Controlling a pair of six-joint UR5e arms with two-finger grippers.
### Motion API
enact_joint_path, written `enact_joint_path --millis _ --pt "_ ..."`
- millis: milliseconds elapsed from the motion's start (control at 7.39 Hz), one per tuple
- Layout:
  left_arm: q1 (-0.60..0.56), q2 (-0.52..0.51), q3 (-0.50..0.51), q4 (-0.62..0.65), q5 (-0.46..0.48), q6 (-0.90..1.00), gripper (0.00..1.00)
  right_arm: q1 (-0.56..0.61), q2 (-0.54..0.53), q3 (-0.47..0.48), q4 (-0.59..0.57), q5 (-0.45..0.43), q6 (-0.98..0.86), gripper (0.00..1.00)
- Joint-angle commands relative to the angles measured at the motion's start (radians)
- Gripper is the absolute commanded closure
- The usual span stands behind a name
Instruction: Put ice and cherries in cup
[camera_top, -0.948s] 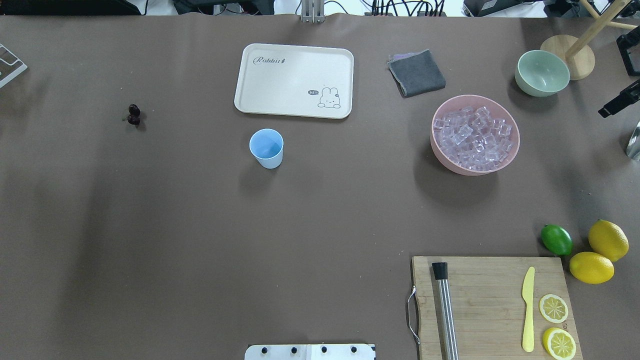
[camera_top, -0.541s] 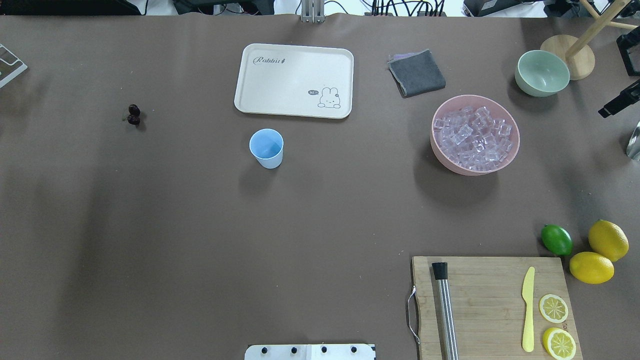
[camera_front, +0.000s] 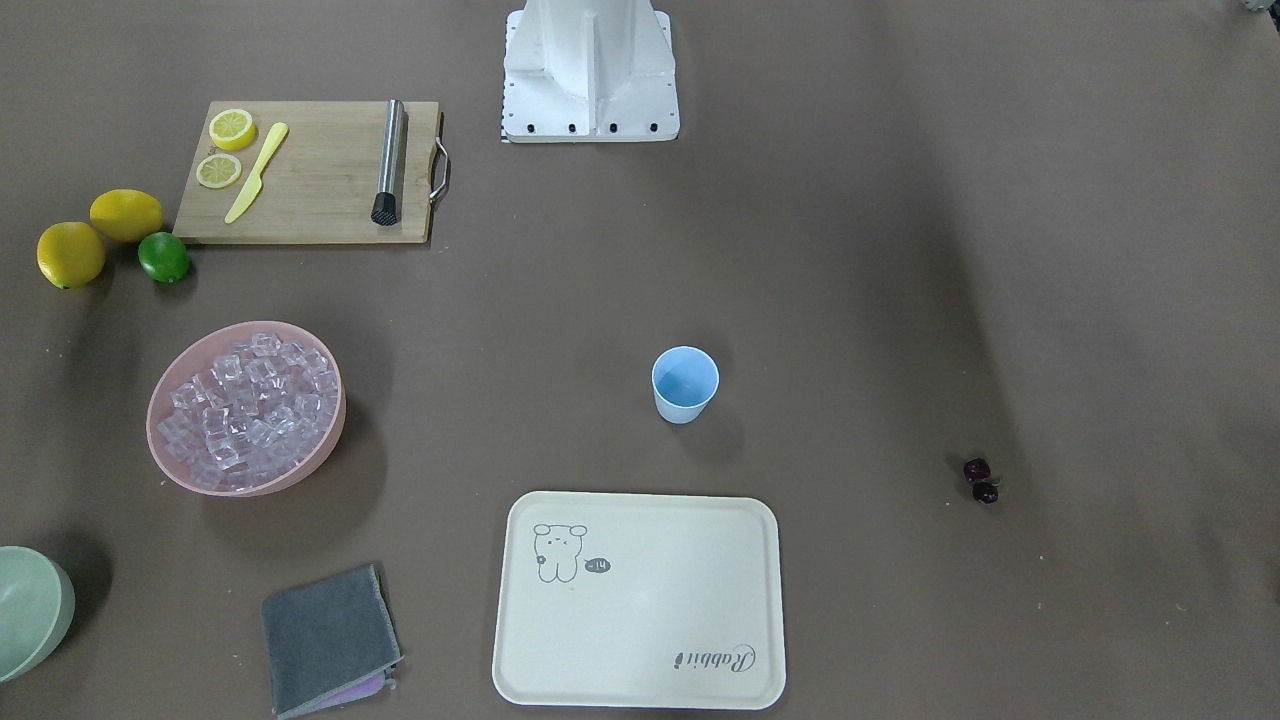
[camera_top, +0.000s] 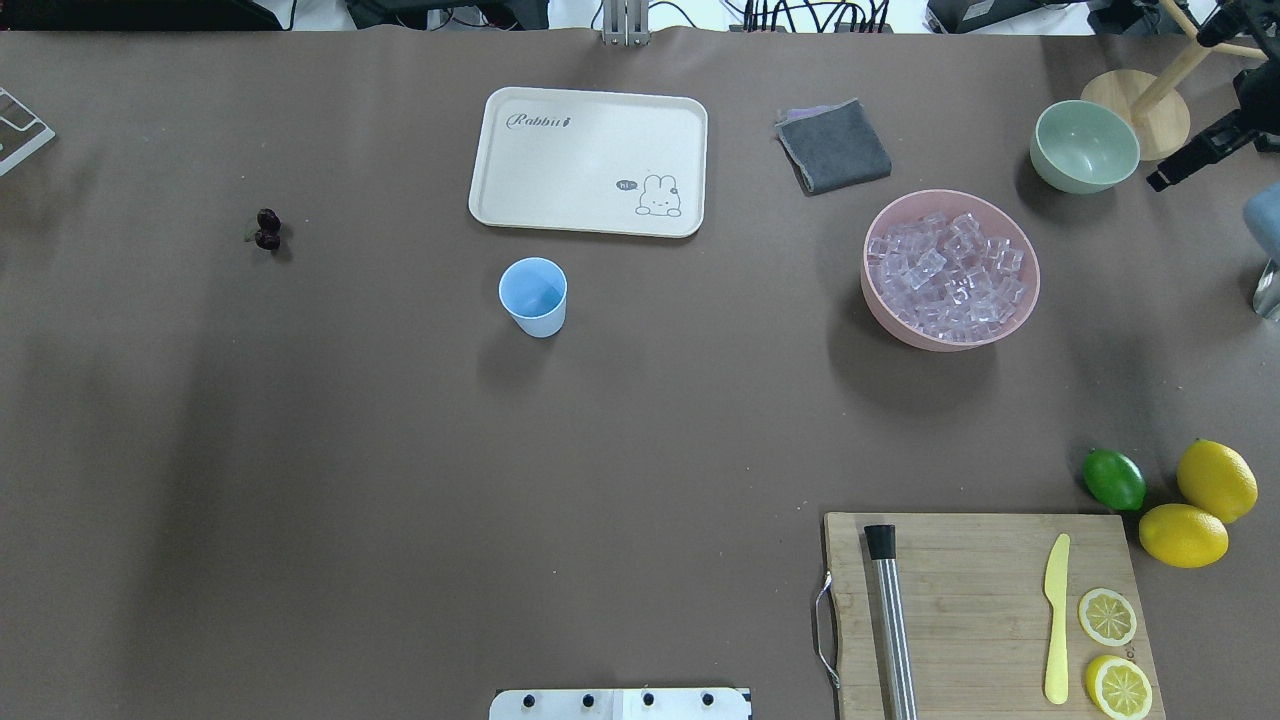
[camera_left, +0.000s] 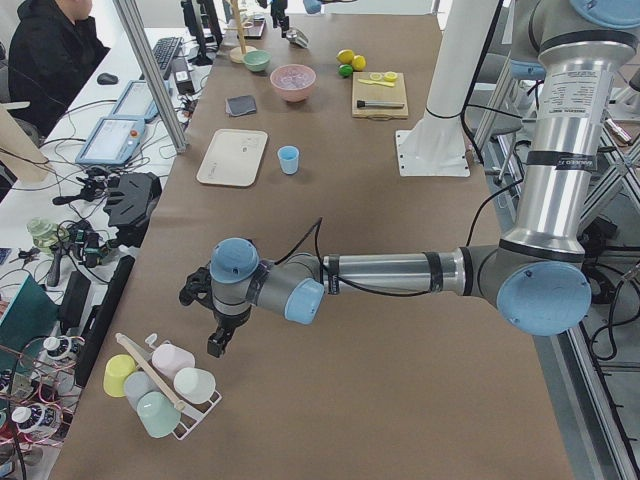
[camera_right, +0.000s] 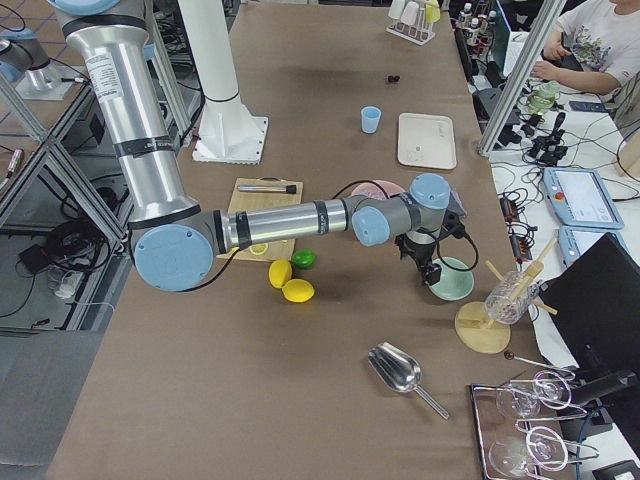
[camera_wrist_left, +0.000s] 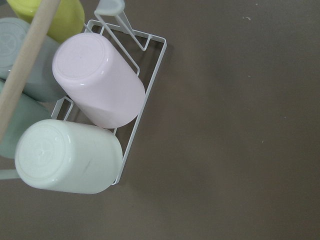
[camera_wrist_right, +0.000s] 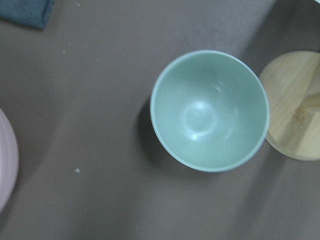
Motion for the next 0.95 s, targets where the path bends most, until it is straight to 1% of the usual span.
enact_joint_path --millis 0,135,271,406,541,812 --pt "0.004 0.01 -0.005 -0.007 0.001 0.0 0.02 -0.125 0.089 0.059 0.002 0.001 0.274 0.01" --pt "0.004 0.01 -0.001 -0.007 0.001 0.0 0.02 -0.205 0.133 0.089 0.002 -0.027 0.434 0.01" --pt "0.006 0.007 0.004 -0.007 0.001 0.0 0.02 -0.28 0.129 0.136 0.001 -0.097 0.519 0.01" --pt "0.006 0.004 0.011 -0.006 0.001 0.0 0.02 -0.331 0.114 0.155 -0.024 -0.122 0.606 0.01" --pt "0.006 0.003 0.011 -0.007 0.001 0.0 0.02 -0.348 0.085 0.164 -0.036 -0.155 0.613 0.01" --pt "0.006 0.006 0.01 -0.007 0.001 0.0 0.02 -0.397 0.059 0.201 -0.035 -0.17 0.629 0.0"
